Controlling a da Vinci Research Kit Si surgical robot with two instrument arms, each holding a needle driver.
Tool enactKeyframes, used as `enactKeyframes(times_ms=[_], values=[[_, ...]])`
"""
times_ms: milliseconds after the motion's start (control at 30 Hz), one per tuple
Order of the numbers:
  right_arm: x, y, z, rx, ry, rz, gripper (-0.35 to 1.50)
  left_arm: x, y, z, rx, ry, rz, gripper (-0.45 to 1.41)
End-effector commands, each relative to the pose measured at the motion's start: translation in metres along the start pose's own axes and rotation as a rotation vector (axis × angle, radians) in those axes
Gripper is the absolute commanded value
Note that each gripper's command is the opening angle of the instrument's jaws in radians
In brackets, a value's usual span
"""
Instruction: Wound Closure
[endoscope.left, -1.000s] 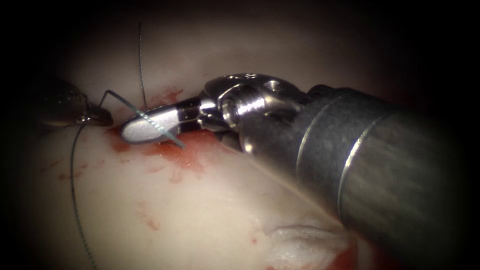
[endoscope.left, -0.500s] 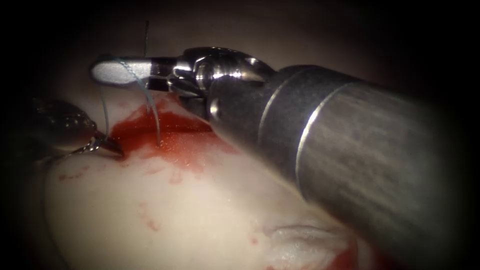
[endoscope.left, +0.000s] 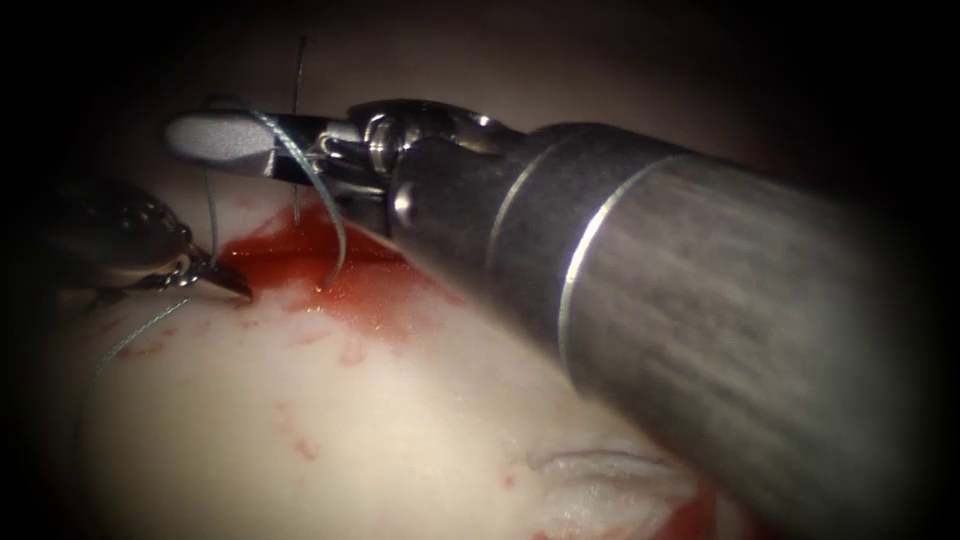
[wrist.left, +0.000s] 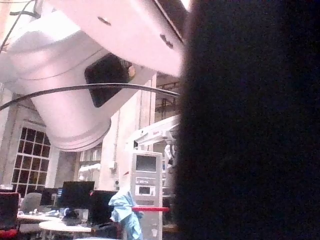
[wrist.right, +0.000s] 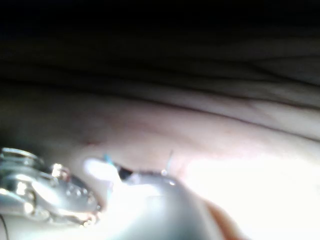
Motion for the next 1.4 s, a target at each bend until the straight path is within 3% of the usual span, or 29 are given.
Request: enactKeyframes(times_ms=[33, 267, 367, 533, 667, 800, 933, 1200, 1300, 1400], values=[[0.0008, 0.0004, 0.0017, -0.026, 0.049, -0.034, -0.35, -0.0012, 0.0002, -0.0004, -0.002, -0.006, 0.008, -0.45], [0.0006, 0.0007, 0.0029, -0.152, 0.154, -0.207, -0.35, -0.0017, -0.0006, -0.0009, 0.005, -0.008, 0.019, -0.45], [0.0003, 0.0010, 0.0031, -0.178, 0.127, -0.281, -0.35, -0.0019, -0.0008, -0.0013, 0.001, -0.017, 0.019, -0.45], [-0.0008, 0.0024, 0.0028, -0.266, -0.031, -0.509, -0.35, -0.0022, -0.0014, -0.0026, -0.016, -0.031, 0.035, -0.45], [-0.0010, 0.0030, 0.0023, -0.285, -0.107, -0.563, -0.35, -0.0020, -0.0018, -0.0033, -0.034, -0.029, 0.089, -0.45], [-0.0006, 0.0036, 0.0014, -0.309, -0.207, -0.596, -0.35, -0.0017, -0.0022, -0.0055, -0.121, 0.003, 0.241, -0.45], [-0.0005, 0.0042, 0.0007, -0.331, -0.274, -0.628, -0.35, -0.0019, -0.0026, -0.0072, -0.152, 0.013, 0.295, -0.45], [-0.0006, 0.0046, 0.0004, -0.401, -0.428, -0.725, -0.35, -0.0040, -0.0053, -0.0106, -0.165, 0.004, 0.427, -0.45], [-0.0007, 0.0045, 0.0005, -0.363, -0.552, -0.777, -0.35, -0.0053, -0.0058, -0.0114, -0.174, -0.017, 0.486, -0.45], [-0.0007, 0.0044, 0.0005, -0.335, -0.581, -0.808, -0.35, -0.0060, -0.0056, -0.0119, -0.180, -0.032, 0.512, -0.45]])
